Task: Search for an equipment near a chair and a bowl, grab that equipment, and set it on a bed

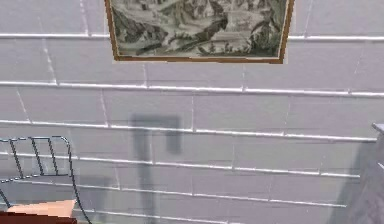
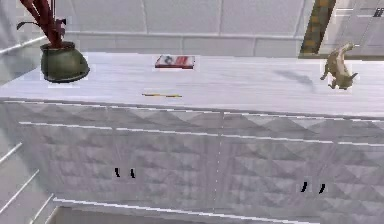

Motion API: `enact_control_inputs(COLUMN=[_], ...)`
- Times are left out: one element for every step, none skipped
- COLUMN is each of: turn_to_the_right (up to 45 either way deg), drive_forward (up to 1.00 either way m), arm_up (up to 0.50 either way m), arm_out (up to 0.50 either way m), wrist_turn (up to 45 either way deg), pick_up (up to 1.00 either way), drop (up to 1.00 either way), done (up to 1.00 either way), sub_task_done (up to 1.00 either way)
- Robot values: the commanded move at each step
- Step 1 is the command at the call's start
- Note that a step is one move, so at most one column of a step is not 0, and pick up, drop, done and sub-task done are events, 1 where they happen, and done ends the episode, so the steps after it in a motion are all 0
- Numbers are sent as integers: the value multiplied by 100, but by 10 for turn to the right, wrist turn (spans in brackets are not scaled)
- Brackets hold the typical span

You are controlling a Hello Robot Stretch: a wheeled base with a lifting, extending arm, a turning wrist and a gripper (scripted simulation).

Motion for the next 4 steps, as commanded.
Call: enact_control_inputs(turn_to_the_right=[60, 0, -450, -450], drive_forward=[0, 45, 0, 0], arm_up=[0, 0, 0, 0], arm_out=[0, 0, 0, 0], wrist_turn=[0, 0, 0, 0], pick_up=[0, 0, 0, 0], drop=[0, 0, 0, 0], done=[0, 0, 0, 0], sub_task_done=[0, 0, 0, 0])
